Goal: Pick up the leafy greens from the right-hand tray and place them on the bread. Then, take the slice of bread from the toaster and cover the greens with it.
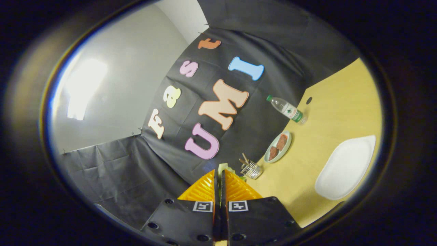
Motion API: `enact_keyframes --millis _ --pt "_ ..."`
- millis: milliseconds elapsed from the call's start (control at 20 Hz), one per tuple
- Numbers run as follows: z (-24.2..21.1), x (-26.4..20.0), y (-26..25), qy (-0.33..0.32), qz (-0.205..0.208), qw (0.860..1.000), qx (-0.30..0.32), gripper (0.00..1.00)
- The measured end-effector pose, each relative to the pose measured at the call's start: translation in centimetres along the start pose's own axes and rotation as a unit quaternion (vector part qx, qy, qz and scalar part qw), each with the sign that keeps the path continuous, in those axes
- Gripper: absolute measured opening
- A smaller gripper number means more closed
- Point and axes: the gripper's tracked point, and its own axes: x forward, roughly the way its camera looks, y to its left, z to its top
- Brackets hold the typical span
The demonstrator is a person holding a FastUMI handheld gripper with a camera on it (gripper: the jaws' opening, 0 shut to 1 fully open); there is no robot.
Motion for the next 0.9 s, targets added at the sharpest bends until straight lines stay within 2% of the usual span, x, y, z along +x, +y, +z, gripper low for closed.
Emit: enact_keyframes --millis 200,550,700,900 --pt "-5.0 1.7 1.4 0.009 -0.006 1.000 0.003 0.03" --pt "-10.2 4.7 0.3 0.020 -0.044 0.998 0.047 0.03" --pt "-12.7 4.9 -1.3 0.041 -0.066 0.996 0.040 0.03" --pt "-14.4 4.0 -4.2 0.058 -0.108 0.992 0.001 0.03"
